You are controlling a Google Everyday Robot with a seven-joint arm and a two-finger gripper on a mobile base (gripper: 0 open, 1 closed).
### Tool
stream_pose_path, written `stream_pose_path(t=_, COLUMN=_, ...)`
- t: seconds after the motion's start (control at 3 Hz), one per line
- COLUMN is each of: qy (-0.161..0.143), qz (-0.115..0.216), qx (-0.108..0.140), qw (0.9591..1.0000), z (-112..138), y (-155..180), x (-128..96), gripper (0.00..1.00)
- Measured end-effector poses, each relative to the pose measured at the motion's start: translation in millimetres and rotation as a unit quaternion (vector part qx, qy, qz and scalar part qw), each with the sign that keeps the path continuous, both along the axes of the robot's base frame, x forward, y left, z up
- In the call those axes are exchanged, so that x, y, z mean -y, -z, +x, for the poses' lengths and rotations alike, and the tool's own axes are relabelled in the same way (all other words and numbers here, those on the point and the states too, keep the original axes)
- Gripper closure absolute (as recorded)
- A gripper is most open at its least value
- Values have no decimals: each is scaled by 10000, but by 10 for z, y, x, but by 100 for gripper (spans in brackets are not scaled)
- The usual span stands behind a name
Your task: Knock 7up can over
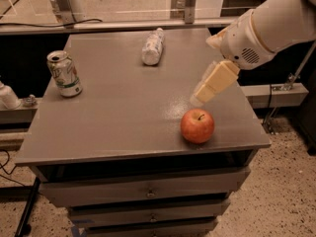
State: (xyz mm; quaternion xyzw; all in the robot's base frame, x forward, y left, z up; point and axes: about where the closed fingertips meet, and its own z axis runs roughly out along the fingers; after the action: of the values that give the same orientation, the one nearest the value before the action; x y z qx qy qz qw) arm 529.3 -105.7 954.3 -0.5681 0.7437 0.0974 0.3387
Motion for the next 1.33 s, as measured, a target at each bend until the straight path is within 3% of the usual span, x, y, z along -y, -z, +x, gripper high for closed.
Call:
stream_pose_path(t=0.33, qy=-64, qz=673, qx=124, qw=9976, z=328, y=-53, x=-479, gripper=0)
stream_pose_path(t=0.67, qy=-67, qz=670, qx=122, qw=9977, z=325, y=-52, x=-479, gripper=0)
stream_pose_path(t=1.0, qy=-165, qz=898, qx=180, qw=9957, z=407, y=-42, x=-593, gripper=0)
stream_pose_path(t=1.33, qy=-580, qz=1303, qx=244, qw=9895, z=572, y=145, x=-1134, gripper=0)
